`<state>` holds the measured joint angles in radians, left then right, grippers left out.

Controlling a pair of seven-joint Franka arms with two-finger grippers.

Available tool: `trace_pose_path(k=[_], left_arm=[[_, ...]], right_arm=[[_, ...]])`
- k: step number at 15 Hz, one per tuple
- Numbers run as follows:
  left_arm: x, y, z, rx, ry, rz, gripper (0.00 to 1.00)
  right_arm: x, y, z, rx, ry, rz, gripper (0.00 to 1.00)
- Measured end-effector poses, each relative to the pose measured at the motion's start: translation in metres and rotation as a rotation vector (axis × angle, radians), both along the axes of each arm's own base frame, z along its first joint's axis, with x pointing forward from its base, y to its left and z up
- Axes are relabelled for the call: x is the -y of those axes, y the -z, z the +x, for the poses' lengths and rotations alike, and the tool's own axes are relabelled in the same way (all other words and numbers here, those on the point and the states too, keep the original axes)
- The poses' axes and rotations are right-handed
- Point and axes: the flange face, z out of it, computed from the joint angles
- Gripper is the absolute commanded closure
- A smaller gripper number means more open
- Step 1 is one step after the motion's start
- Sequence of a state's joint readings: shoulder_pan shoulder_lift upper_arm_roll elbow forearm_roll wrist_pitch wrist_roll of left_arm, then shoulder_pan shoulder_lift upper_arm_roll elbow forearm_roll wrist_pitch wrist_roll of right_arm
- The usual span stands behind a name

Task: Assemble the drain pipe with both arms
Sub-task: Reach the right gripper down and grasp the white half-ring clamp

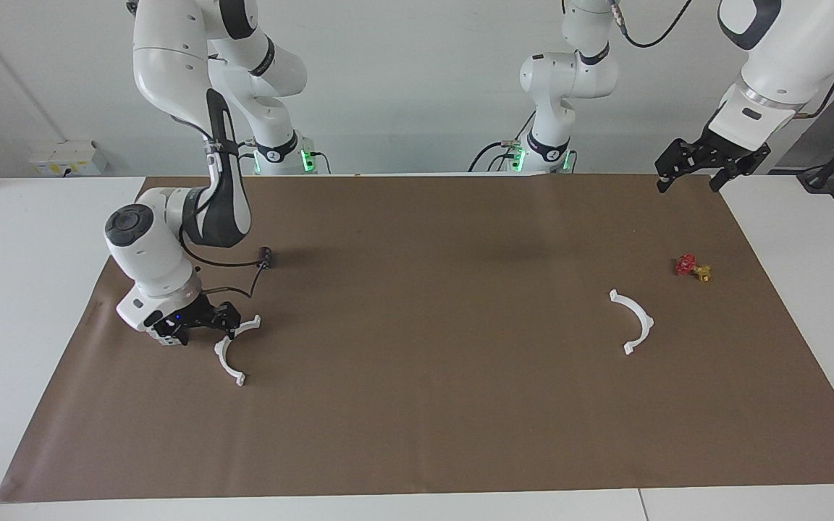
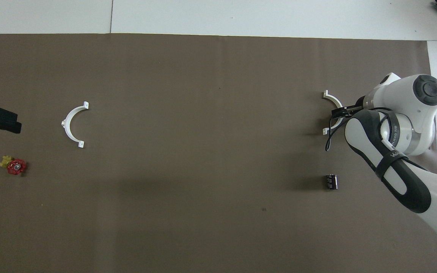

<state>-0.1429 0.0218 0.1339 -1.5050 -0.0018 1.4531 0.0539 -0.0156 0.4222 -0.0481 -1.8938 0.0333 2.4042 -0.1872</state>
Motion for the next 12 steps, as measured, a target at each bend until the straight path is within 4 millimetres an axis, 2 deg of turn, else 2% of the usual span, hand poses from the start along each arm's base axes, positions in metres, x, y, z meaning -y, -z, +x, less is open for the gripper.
trace_pose_path(k=[1,2,3,4,5,9,12], left_arm=[[0.0,0.0,0.0,-0.001,0.0,0.0,0.0],[0.0,0.001,0.0,-0.001,0.0,0.0,0.0],[0.0,0.002,0.001,-0.003,0.0,0.0,0.0],[0.0,0.003,0.001,-0.005,0.0,0.001,0.0],[0.0,0.003,0.002,-0.006,0.0,0.001,0.0],[0.0,0.004,0.002,-0.007,0.0,0.001,0.0],[0.0,0.004,0.002,-0.008,0.0,0.001,0.0]], right_arm=[[-0.001,0.0,0.0,0.001,-0.001,0.0,0.16],[-0.001,0.0,0.0,0.004,-0.001,0.0,0.28],[-0.001,0.0,0.001,0.006,-0.001,0.0,0.57],[-0.001,0.0,0.001,0.007,-0.001,0.0,0.93],[-0.001,0.0,0.001,0.007,-0.001,0.0,1.0],[-0.005,0.0,0.002,0.011,0.021,0.027,1.0],[-0.017,-0.007,0.006,0.025,0.045,0.036,1.0]])
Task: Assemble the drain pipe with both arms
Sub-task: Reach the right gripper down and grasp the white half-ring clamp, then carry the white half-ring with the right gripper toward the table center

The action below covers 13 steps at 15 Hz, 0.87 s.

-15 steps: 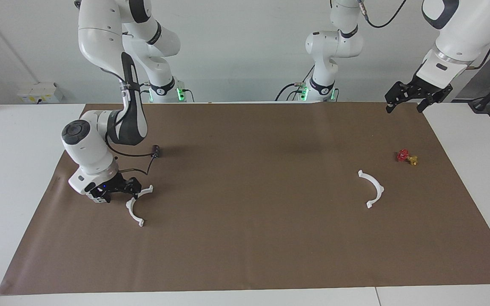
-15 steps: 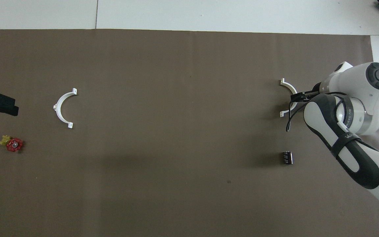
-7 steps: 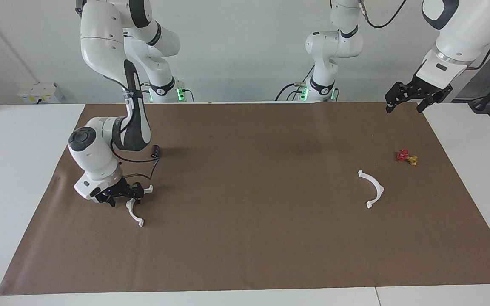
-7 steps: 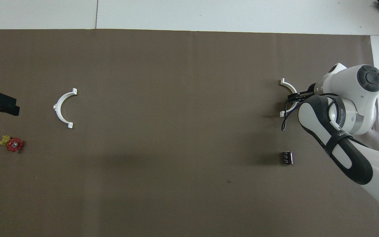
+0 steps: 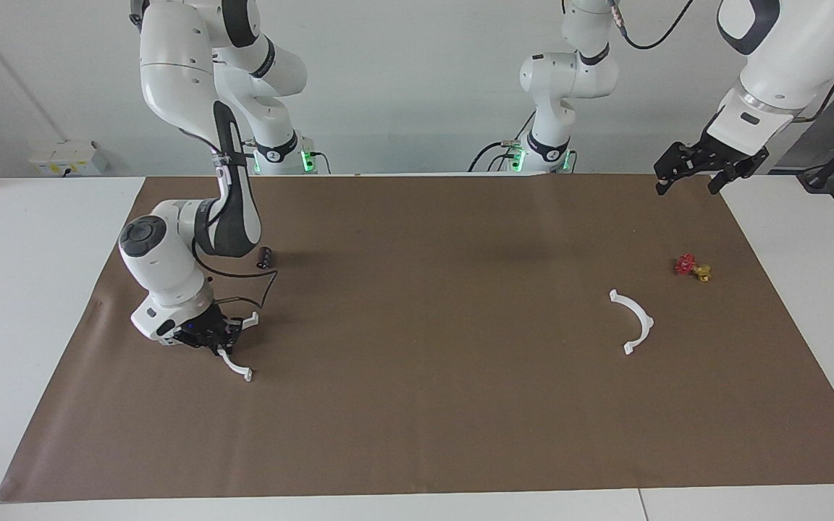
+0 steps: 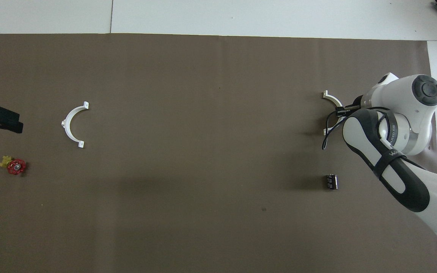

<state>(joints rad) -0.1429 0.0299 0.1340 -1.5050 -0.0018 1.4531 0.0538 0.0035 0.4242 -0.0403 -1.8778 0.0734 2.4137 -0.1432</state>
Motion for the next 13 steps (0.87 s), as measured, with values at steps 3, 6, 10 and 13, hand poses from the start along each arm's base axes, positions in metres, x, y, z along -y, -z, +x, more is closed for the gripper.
trace_pose_path(k=[3,6,10,13], left_arm=[[0.0,0.001,0.001,-0.002,0.0,0.0,0.0],[0.0,0.001,0.001,-0.002,0.0,0.0,0.0],[0.0,0.001,0.001,-0.002,0.0,0.0,0.0],[0.0,0.001,0.001,-0.002,0.0,0.0,0.0]], right_arm=[[-0.038,-0.022,0.008,-0.019,0.031,0.015,1.0],[-0.116,-0.049,0.006,-0.033,0.068,0.029,1.0],[-0.219,-0.052,-0.017,-0.036,0.102,0.035,1.0],[-0.277,-0.052,-0.038,-0.038,0.107,0.039,1.0]])
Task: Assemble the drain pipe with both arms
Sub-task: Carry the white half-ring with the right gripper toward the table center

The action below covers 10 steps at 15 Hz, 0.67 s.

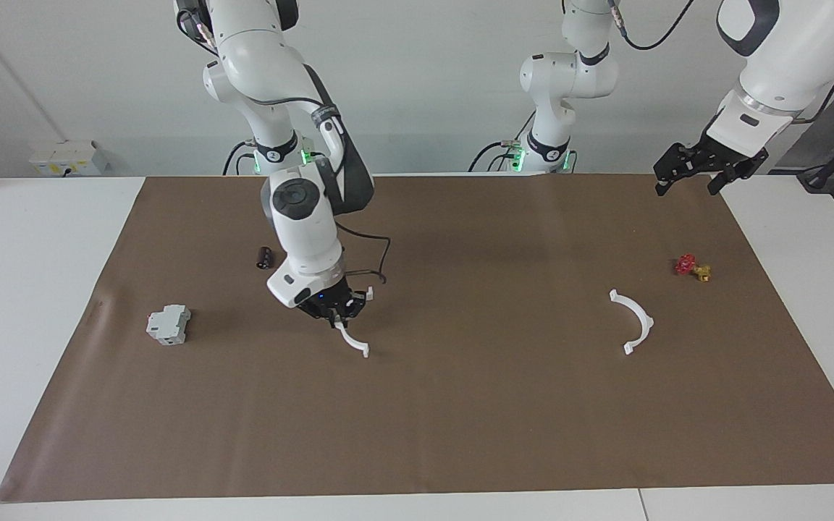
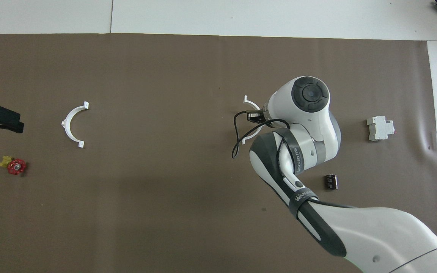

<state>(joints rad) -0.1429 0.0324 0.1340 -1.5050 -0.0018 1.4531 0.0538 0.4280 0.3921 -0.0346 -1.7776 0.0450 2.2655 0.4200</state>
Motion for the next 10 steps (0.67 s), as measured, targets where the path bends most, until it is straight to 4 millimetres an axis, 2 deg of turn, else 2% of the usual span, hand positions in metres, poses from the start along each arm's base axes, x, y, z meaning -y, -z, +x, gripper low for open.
trace_pose_path(k=[2,4,10], left_arm=[[0.0,0.0,0.0,0.0,0.0,0.0,0.0],[0.0,0.0,0.0,-0.001,0.0,0.0,0.0],[0.0,0.001,0.001,-0.002,0.0,0.0,0.0]], right_arm=[[-0.03,0.003,-0.013,0.011,-0.002,0.004,1.0],[-0.05,0.012,-0.021,0.017,0.039,0.009,1.0],[-0.061,0.033,-0.033,0.014,0.009,-0.046,1.0]])
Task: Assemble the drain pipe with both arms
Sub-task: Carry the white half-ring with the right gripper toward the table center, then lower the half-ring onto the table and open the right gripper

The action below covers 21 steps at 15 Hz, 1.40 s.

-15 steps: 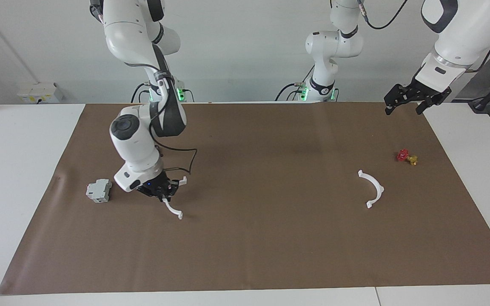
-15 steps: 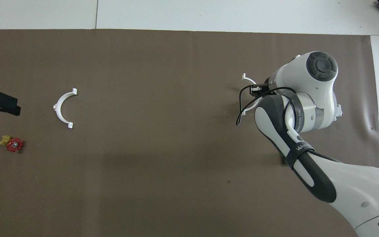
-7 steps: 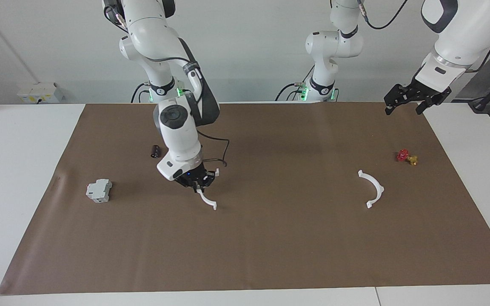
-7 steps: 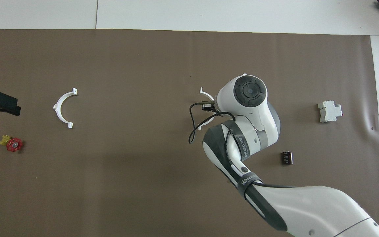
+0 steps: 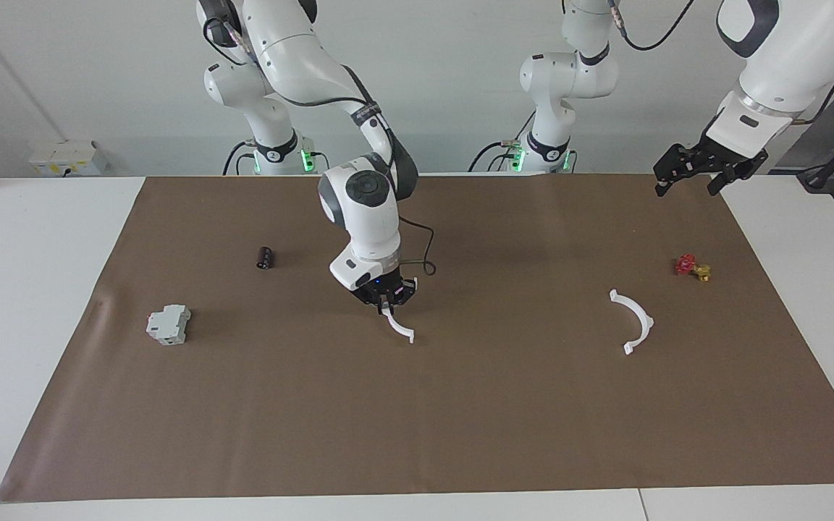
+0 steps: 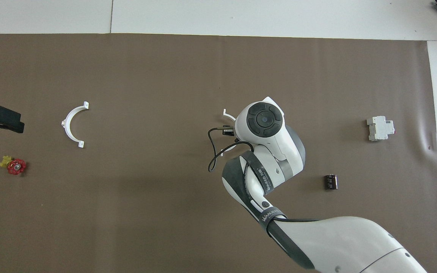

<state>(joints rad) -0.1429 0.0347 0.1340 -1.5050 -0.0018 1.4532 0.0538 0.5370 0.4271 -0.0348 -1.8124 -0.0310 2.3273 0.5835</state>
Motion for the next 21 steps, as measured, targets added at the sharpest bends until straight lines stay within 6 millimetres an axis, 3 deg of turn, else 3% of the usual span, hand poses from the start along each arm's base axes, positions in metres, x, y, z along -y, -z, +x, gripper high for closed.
trace_pose_path(k=[11,18,19,21], left_arm=[[0.0,0.0,0.0,0.0,-0.001,0.0,0.0],[0.0,0.0,0.0,0.0,-0.001,0.0,0.0],[0.0,0.0,0.0,0.0,-0.001,0.0,0.0],[0.0,0.0,0.0,0.0,-0.001,0.0,0.0]], right_arm=[[-0.042,0.007,-0.023,0.024,-0.056,0.01,1.0],[-0.044,0.016,-0.023,0.023,-0.049,0.01,1.0],[-0.044,0.02,-0.023,0.027,-0.05,0.013,0.88],[-0.045,0.025,-0.022,0.028,-0.05,0.013,0.07]])
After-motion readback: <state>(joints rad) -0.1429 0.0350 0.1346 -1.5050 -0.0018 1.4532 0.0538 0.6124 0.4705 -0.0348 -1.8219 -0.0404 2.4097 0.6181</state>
